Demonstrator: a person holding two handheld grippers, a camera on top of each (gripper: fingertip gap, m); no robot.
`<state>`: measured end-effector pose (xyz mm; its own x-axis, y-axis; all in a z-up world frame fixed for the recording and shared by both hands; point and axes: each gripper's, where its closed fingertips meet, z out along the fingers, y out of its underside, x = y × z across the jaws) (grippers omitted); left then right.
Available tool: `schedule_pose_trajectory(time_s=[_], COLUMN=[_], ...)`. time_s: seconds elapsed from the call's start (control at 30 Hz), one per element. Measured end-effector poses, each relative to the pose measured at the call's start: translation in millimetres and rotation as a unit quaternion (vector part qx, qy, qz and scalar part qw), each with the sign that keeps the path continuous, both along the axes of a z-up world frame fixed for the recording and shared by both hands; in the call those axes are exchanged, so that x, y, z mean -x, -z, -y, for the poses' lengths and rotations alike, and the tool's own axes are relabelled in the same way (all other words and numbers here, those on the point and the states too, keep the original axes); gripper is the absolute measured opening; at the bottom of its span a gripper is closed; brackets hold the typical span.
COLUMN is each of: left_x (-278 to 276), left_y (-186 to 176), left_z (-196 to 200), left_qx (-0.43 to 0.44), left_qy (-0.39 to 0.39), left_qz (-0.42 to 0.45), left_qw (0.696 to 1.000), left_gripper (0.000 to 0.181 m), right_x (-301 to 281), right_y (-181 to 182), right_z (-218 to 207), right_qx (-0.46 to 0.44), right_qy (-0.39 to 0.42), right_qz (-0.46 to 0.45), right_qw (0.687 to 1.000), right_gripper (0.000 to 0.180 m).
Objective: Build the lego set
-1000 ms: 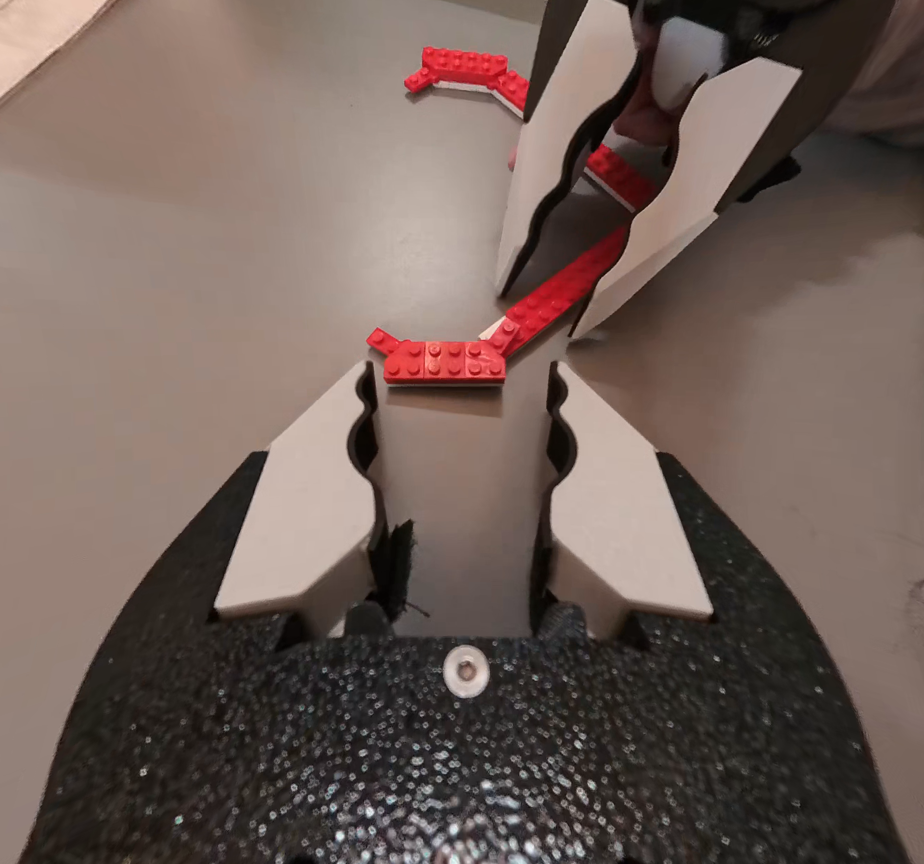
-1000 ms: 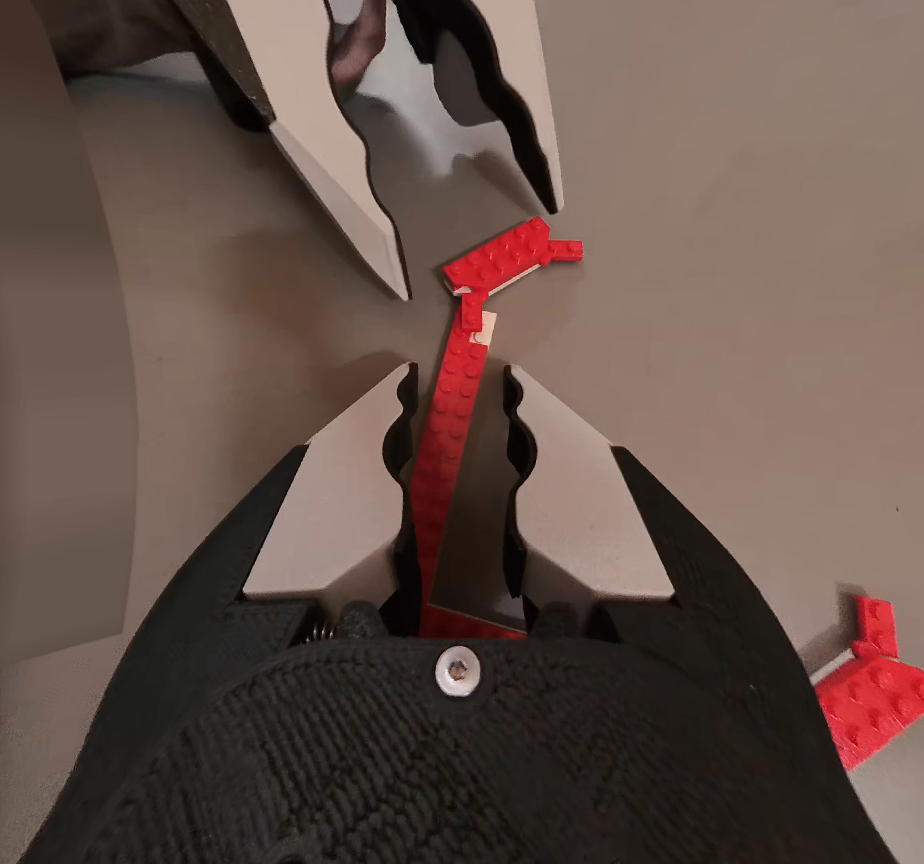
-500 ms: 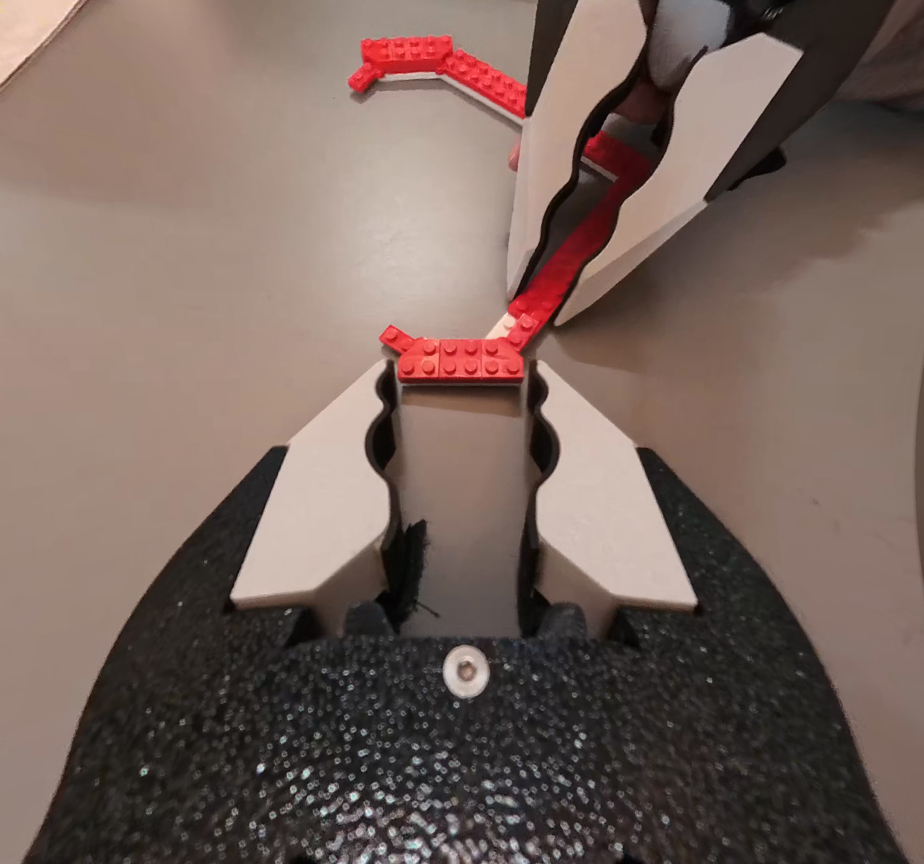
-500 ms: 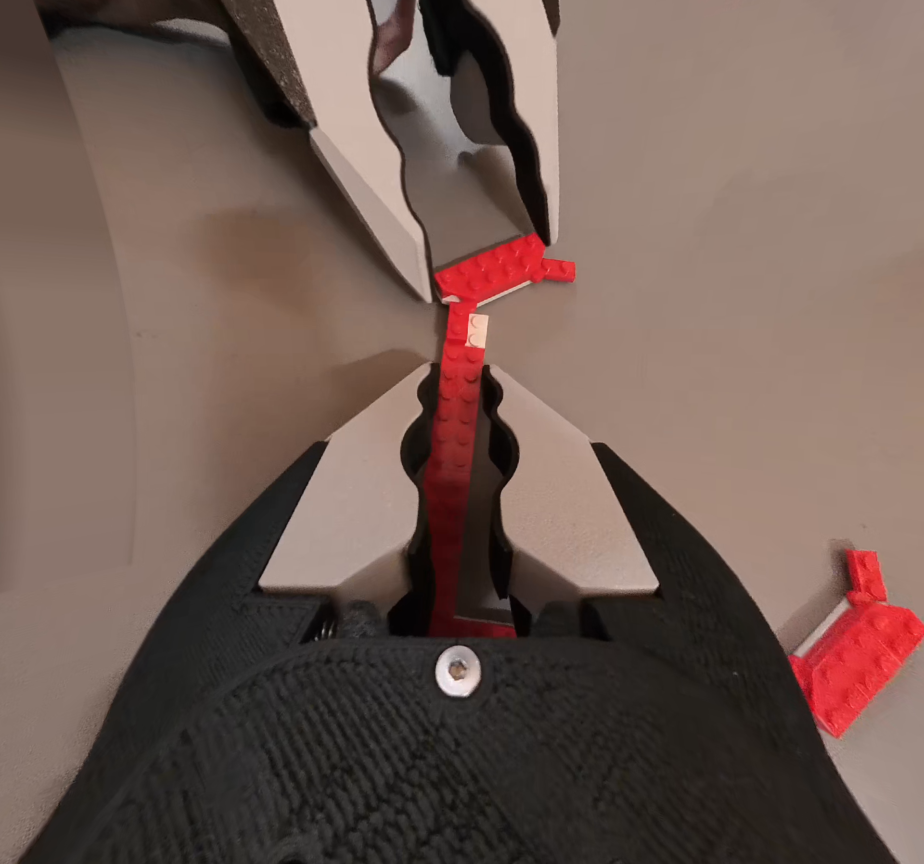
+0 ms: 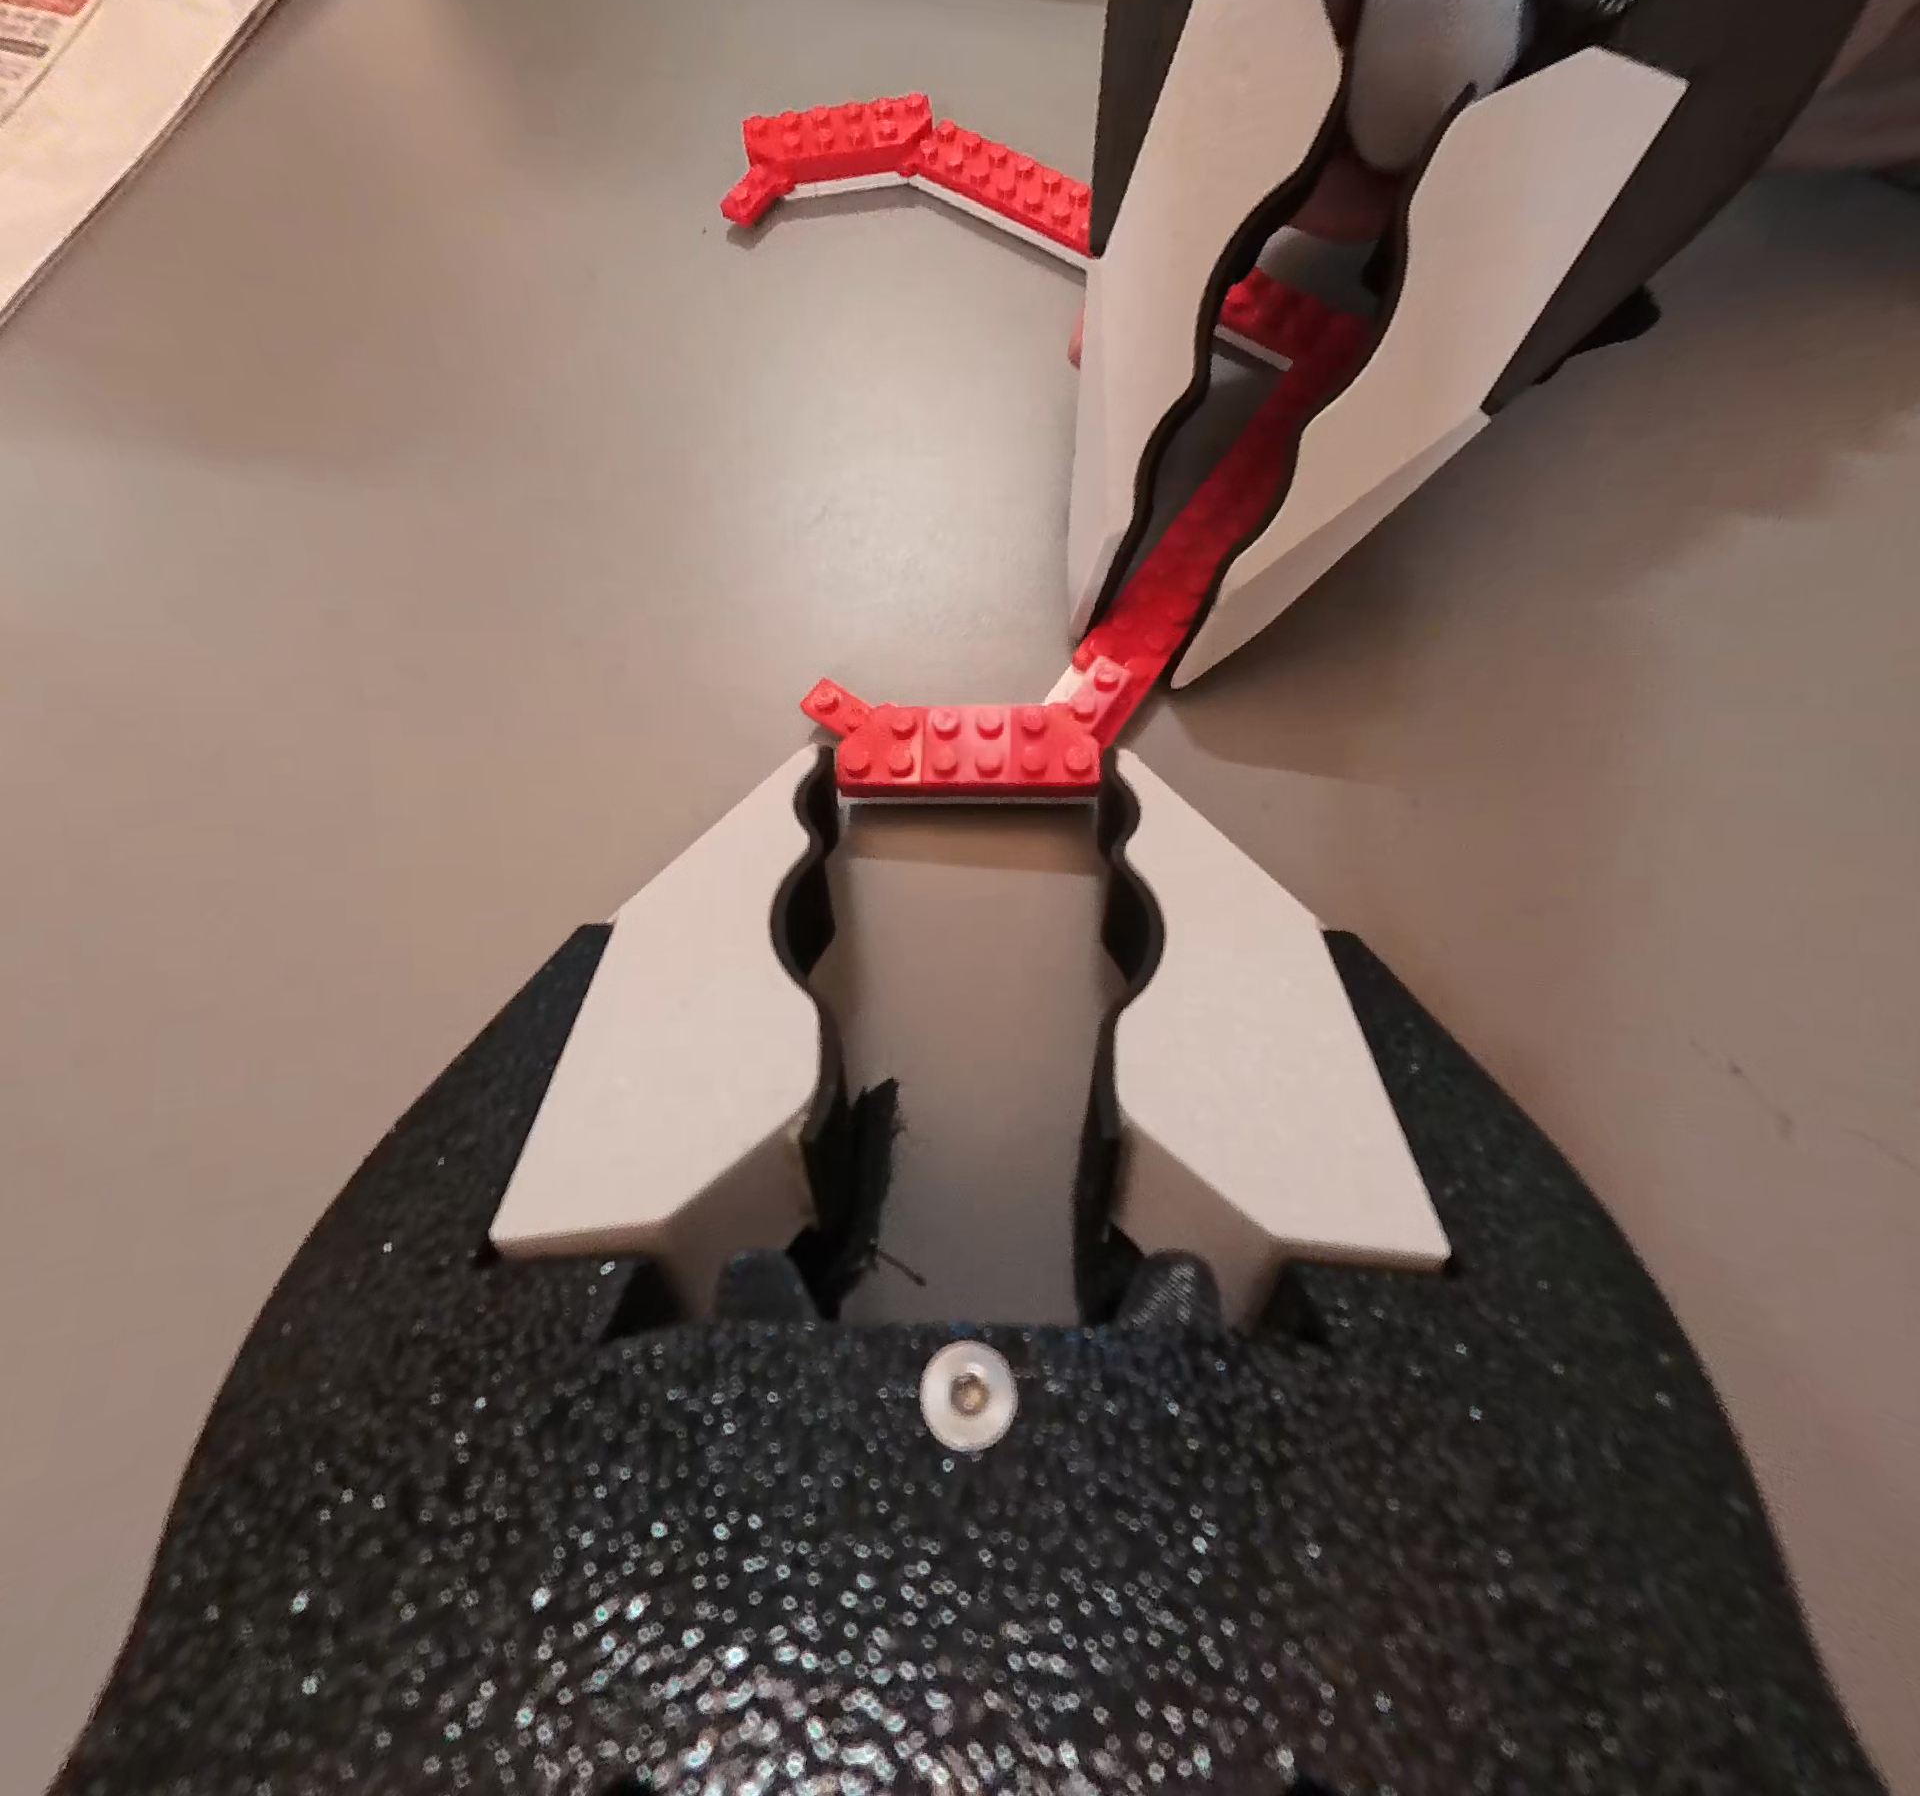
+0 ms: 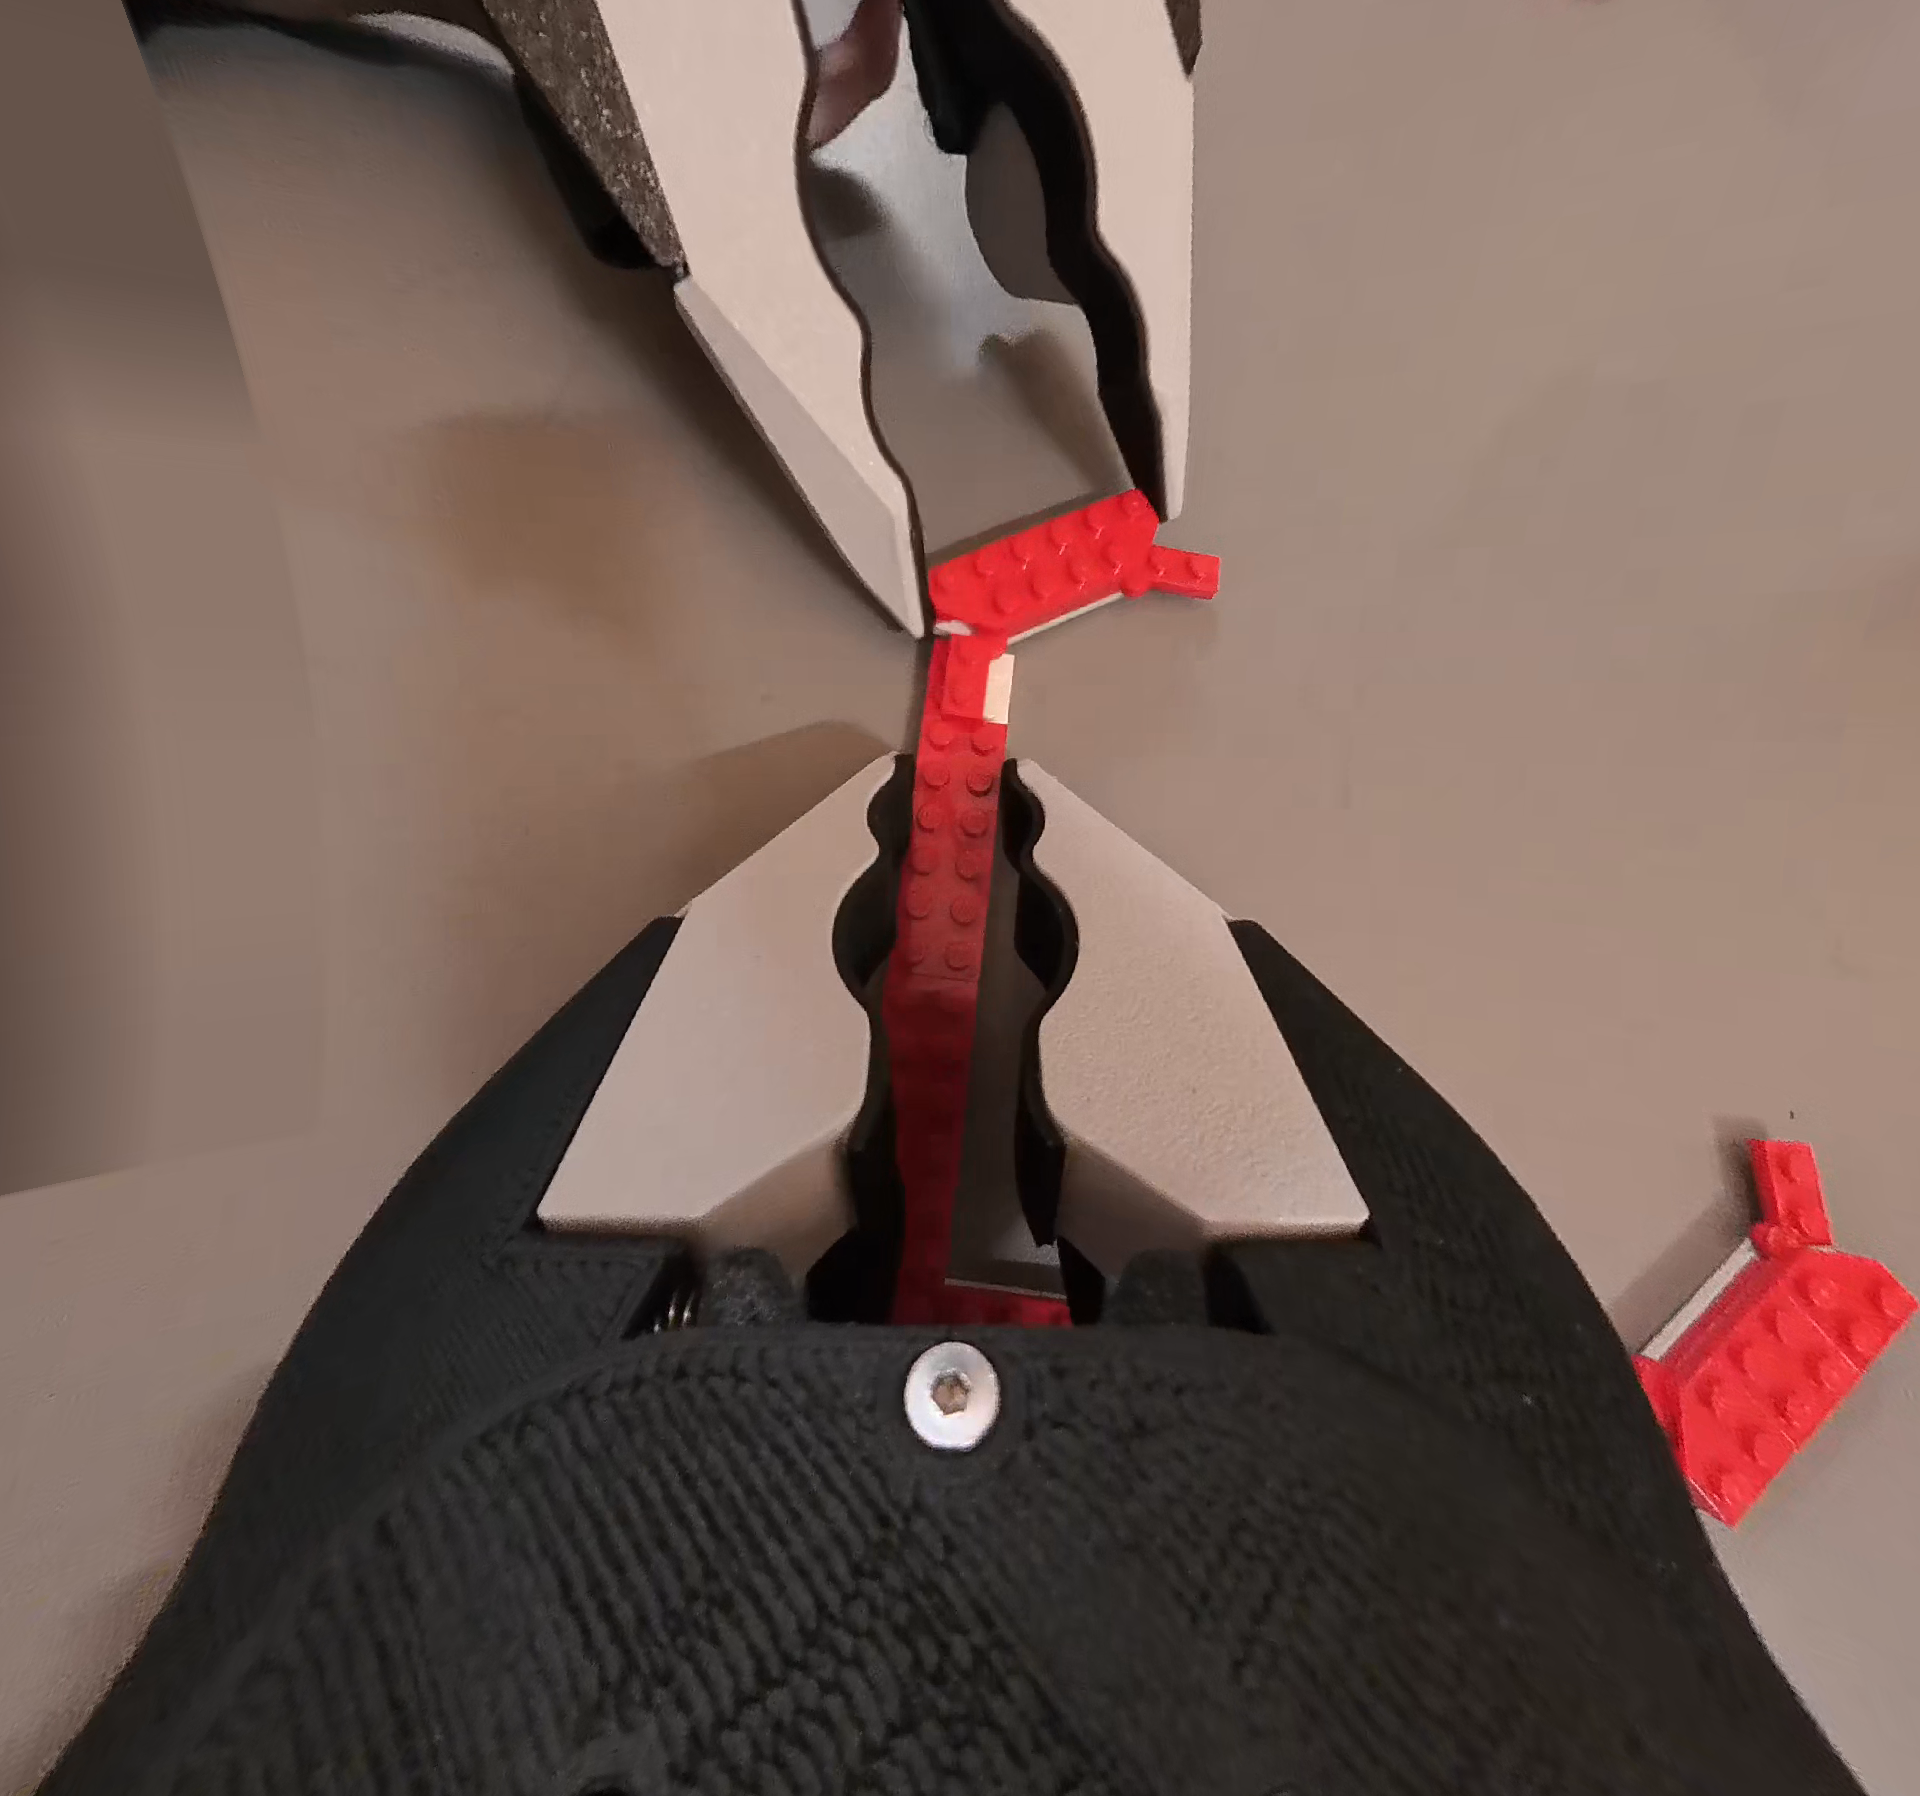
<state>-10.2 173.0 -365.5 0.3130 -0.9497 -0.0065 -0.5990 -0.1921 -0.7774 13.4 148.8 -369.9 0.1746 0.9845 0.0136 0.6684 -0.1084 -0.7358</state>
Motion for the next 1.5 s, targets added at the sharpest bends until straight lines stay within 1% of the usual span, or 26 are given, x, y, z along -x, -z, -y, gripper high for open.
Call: schedule_pose_trajectory(time_s=[0.3, 0.53, 0.73, 0.83, 0.9, 1.0, 1.13, 1.2, 1.3, 1.5], left_x=[1.2, -1.3, -1.6, -0.9, -1.4, -9.2, -22.4, -27.5, -28.0, -26.9], left_y=[4.4, 4.1, 5.0, 2.3, -4.4, -15.4, -13.2, -11.6, -4.8, -3.7], left_z=[-1.2, 2.5, 3.4, 5.1, 8.0, 27.8, 50.4, 53.5, 51.9, 49.3], left_qx=[-0.011, -0.003, 0.008, 0.007, -0.007, -0.051, -0.128, -0.155, -0.163, -0.152], left_qy=[-0.009, -0.006, -0.009, -0.009, -0.004, 0.042, 0.099, 0.110, 0.110, 0.103], left_qz=[-0.024, -0.023, -0.022, -0.019, -0.009, 0.010, -0.022, -0.036, -0.057, -0.057], left_qw=[1.000, 1.000, 1.000, 1.000, 1.000, 0.998, 0.987, 0.981, 0.979, 0.981], left_gripper=[0.048, 0.049, 0.054, 0.060, 0.064, 0.063, 0.061, 0.060, 0.061, 0.058], right_x=[0.1, 0.8, -2.6, -5.0, -5.7, -5.5, -5.3, -5.3, -5.6, -5.8], right_y=[0.0, -0.2, 0.1, -0.4, -0.4, 0.2, 0.1, 0.1, 0.0, 0.0], right_z=[0.6, 0.4, 2.9, 2.0, 2.1, 2.5, 3.6, 3.7, 4.2, 5.0], right_qx=[-0.002, -0.007, 0.000, 0.001, 0.004, 0.006, 0.008, 0.009, 0.010, 0.011], right_qy=[-0.004, -0.007, -0.015, -0.013, -0.012, -0.013, -0.015, -0.015, -0.016, -0.018], right_qz=[-0.001, -0.002, 0.004, 0.006, 0.006, 0.006, 0.005, 0.005, 0.005, 0.005], right_qw=[1.000, 1.000, 1.000, 1.000, 1.000, 1.000, 1.000, 1.000, 1.000, 1.000], right_gripper=[0.015, 0.022, 0.024, 0.023, 0.022, 0.021, 0.021, 0.021, 0.021, 0.021])
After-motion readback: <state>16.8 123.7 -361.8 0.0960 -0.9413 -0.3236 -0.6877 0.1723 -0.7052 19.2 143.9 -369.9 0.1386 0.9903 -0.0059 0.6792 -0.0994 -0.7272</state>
